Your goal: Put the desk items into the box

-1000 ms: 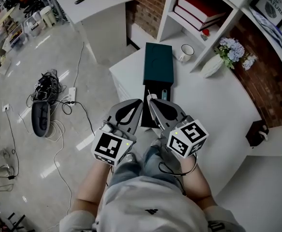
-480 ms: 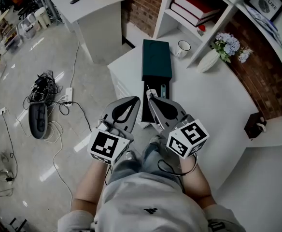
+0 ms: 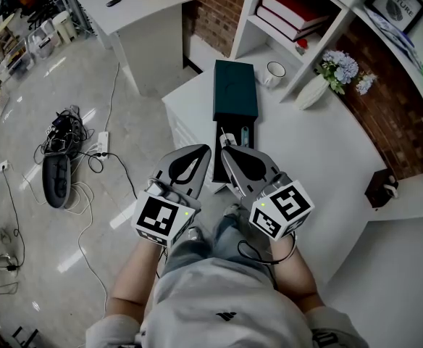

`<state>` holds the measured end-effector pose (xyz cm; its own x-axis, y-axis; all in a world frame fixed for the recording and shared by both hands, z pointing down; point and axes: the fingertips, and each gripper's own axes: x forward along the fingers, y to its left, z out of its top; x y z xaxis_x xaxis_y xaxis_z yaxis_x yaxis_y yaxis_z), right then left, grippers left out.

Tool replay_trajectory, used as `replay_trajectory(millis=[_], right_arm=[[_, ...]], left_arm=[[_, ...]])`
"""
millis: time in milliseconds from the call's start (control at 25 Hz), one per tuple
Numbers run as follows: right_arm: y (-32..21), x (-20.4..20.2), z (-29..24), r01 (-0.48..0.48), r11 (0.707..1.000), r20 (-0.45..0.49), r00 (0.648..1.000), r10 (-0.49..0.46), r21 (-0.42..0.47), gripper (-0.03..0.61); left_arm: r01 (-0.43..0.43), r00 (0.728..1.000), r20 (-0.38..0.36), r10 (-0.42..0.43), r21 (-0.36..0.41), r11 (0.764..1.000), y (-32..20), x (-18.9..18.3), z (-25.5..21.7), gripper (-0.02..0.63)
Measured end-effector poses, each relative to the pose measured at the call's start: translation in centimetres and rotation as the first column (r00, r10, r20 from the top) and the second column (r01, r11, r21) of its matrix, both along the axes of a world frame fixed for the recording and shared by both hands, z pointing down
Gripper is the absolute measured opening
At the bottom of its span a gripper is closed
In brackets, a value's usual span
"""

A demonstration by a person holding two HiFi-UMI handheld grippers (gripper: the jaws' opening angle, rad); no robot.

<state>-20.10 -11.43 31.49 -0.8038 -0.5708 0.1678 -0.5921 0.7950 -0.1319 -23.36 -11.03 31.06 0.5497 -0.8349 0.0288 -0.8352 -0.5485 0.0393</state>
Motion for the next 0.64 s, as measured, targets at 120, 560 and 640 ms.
replay_trajectory(millis=[120,560,640], right_arm=[[0.11,-0.01,0.01,0.003,1.0,-0.001,1.0,-0.003,0.001,0.008],[0.25,0.19,0.02,0.004,1.0,-0.01,1.0,-0.004,-0.004,0.008],[0.24,0.2,0.04,0.005,1.0,-0.013,1.0,-0.005,-0.002,0.008]], left_arm=[[0.0,1.0,-0.003,0.0,0.0,1.0,0.04,0.02,0.04,0.011],[-0.007,1.0,-0.007,0.007,-0.004,1.0,0.05,0.45,-0.12,0.012],[-0.007,1.0,-0.008,0.006,-0.005,1.0,0.03,0.46,-0.04,0.012]])
